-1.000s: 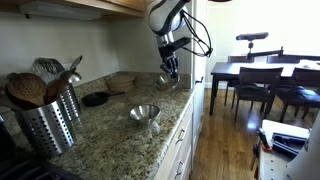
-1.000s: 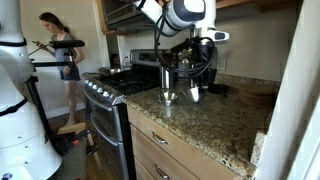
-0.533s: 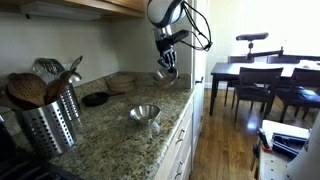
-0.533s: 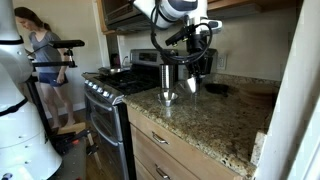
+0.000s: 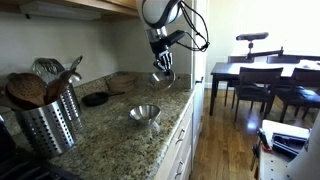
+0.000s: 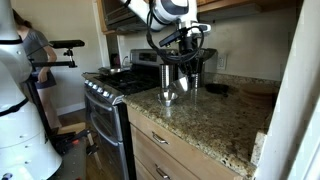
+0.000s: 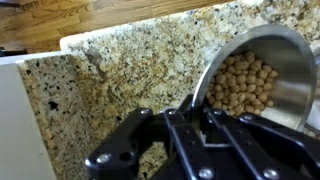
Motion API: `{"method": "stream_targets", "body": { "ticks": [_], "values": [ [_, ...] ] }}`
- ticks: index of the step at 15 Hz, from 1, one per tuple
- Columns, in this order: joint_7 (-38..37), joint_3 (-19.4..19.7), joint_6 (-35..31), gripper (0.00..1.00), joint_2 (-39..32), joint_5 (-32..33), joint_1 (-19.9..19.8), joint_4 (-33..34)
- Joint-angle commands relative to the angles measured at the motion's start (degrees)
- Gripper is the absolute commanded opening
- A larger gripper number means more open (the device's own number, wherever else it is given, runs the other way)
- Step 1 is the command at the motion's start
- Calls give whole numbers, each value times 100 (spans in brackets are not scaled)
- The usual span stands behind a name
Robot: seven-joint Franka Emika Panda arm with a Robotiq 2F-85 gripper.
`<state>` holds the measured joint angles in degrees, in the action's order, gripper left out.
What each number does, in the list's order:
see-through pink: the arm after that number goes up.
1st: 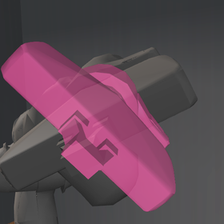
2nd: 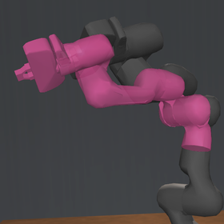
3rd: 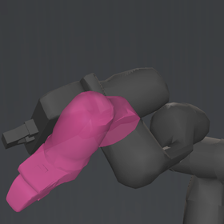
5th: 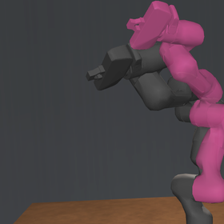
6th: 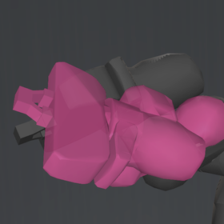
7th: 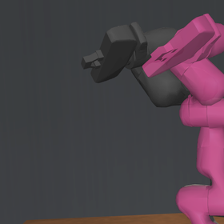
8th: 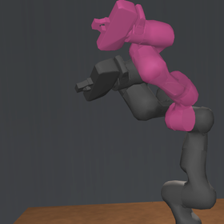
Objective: Pour the contents in the right silver bowl into the other
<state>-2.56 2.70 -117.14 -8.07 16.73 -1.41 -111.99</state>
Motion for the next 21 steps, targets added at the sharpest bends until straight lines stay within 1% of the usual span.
{"method": "stream_targets", "body": {
  "ticks": [1, 17, 21],
  "values": [
    [28, -56, 73, 7, 255, 128, 68, -256],
    [-111, -358, 114, 7, 156, 650, 428, -155],
    [-220, -375, 86, 7, 150, 821, 475, -165]
  ]
}}
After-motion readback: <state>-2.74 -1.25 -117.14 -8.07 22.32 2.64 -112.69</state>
